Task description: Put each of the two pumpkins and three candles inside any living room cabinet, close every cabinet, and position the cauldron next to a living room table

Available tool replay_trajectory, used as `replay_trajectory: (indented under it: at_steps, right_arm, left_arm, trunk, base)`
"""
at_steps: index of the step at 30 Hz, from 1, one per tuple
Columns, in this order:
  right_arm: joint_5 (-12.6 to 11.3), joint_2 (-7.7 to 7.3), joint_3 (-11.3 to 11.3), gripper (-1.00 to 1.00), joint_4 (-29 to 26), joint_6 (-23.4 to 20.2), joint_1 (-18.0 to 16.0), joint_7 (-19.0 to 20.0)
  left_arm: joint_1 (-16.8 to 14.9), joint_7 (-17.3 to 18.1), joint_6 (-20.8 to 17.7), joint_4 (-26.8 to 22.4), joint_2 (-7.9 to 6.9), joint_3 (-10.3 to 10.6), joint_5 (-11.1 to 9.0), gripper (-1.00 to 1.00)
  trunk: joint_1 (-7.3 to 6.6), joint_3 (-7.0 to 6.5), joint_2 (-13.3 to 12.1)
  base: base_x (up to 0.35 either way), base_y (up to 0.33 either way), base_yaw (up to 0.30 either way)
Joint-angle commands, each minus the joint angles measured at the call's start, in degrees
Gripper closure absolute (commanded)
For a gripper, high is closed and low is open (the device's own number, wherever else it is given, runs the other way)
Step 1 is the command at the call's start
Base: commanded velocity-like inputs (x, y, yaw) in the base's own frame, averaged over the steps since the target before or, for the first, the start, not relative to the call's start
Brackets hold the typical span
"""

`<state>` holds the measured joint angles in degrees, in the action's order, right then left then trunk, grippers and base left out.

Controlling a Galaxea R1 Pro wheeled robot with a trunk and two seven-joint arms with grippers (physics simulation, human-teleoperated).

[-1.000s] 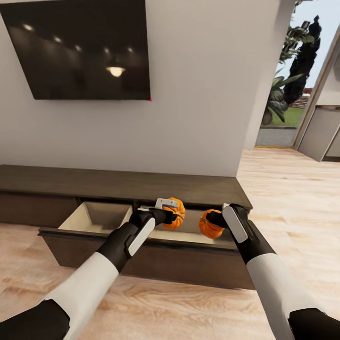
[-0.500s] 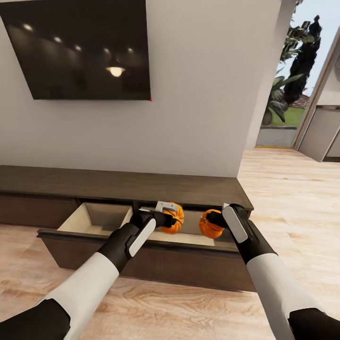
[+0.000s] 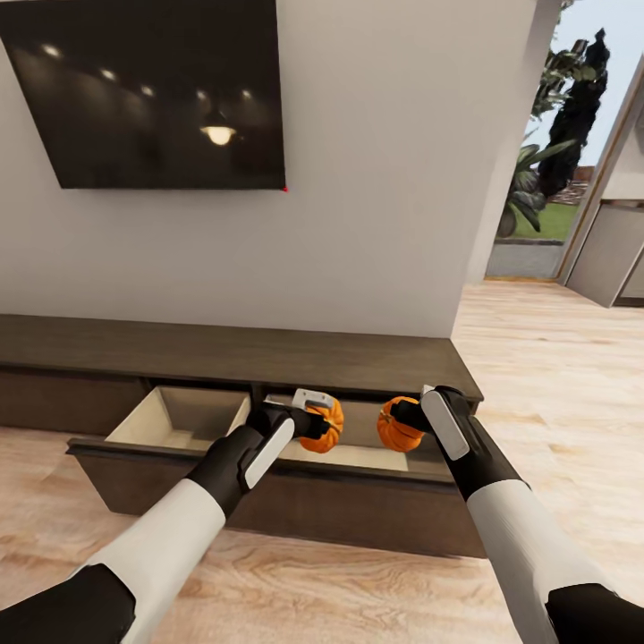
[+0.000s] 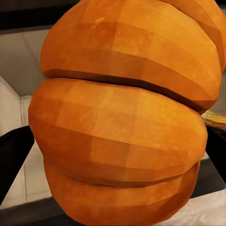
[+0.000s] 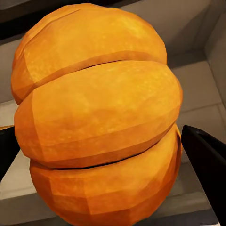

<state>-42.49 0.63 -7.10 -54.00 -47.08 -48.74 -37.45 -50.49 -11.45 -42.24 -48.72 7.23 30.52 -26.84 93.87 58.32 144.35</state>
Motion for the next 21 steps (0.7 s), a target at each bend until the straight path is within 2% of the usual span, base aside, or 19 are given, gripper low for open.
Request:
replay_trajectory:
  at_steps: [1,8,21]
  right_arm:
    - [-0.6,-0.02,-0.1,1.00,-0.1,0.0,0.0,-0.6]
    - [-0.6,-0.02,-0.1,1.00,0.8,0.0,0.0,-0.6]
    - [-0.6,-0.01,-0.1,1.00,3.2,0.0,0.0,-0.6]
  left_arm:
    - [-0.1,-0.7,-0.2,0.0,-0.01,0.2,-0.5,1.00]
    - [-0.1,-0.7,-0.2,0.2,0.05,0.2,-0.6,1.00]
    - [-0.1,-0.7,0.2,0.0,0.06,0.3,-0.6,1.00]
  trunk:
    - [-0.01,0.06,0.0]
    - [-0.01,0.06,0.0]
    - [-0.01,0.06,0.0]
  base:
    - [0.069,0.004,0.000]
    - [0.093,0.001,0.000]
    - [0.007,0.000,0.000]
